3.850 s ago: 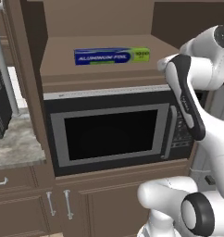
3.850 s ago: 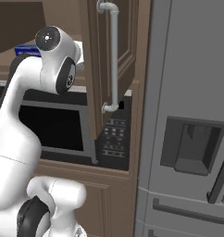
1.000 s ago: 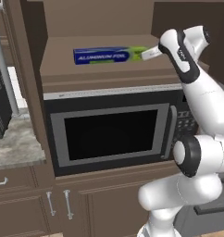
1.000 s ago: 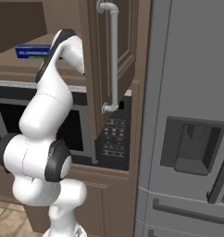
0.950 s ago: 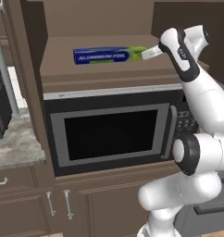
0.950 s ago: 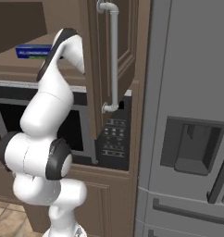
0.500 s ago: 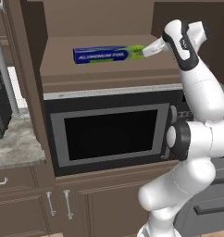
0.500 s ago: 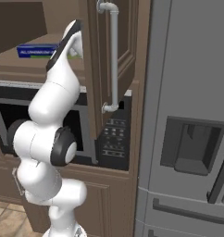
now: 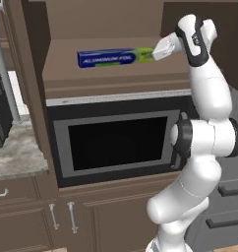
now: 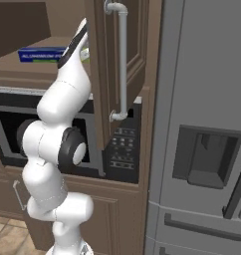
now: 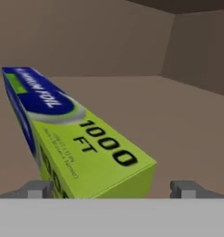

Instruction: Retrieve the tupperware and aluminum foil from the cabinet and place them on the dining counter near the plate with kebab skewer and sweet potato to prepare for storing leftovers.

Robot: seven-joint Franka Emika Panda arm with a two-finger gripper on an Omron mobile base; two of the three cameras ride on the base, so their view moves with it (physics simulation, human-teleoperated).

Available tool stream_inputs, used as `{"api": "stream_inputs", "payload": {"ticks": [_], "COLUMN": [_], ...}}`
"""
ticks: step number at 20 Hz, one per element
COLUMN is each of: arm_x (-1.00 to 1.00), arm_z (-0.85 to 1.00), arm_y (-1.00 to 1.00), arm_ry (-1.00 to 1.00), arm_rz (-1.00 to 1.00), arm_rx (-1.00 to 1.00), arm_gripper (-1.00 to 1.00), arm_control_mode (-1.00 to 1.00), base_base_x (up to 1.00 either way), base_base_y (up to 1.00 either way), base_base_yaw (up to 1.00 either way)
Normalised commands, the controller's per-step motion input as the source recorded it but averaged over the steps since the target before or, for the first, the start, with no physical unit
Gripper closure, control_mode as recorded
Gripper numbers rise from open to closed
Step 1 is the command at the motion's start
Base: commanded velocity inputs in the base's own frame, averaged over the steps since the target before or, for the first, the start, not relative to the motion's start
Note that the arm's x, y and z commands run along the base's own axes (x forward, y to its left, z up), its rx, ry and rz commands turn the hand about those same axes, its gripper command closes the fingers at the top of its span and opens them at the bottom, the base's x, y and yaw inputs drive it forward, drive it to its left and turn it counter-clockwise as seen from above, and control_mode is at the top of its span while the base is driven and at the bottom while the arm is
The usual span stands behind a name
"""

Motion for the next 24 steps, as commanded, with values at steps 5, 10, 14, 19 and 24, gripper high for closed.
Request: {"api": "stream_inputs", "payload": {"ticks": [5,10,14,19,24], "arm_x": [0.42,0.38,0.05,-0.05,-0.18], "arm_z": [0.00,0.00,-0.14,-0.19,-0.06], "arm_y": [0.01,0.00,0.06,0.31,0.63], "arm_ry": [-0.05,-0.06,-0.04,0.00,0.00], "arm_rz": [0.17,0.19,0.22,0.27,0.25], "arm_rx": [0.00,0.00,-0.01,-0.04,-0.06], "arm_gripper": [-1.00,-1.00,-1.00,-1.00,-1.00], "arm_control_mode": [-1.00,-1.00,-1.00,-1.00,-1.00], "base_base_x": [0.00,0.00,0.00,0.00,0.00], "base_base_y": [0.00,0.00,0.00,0.00,0.00], "base_base_yaw": [0.00,0.00,0.00,0.00,0.00]}}
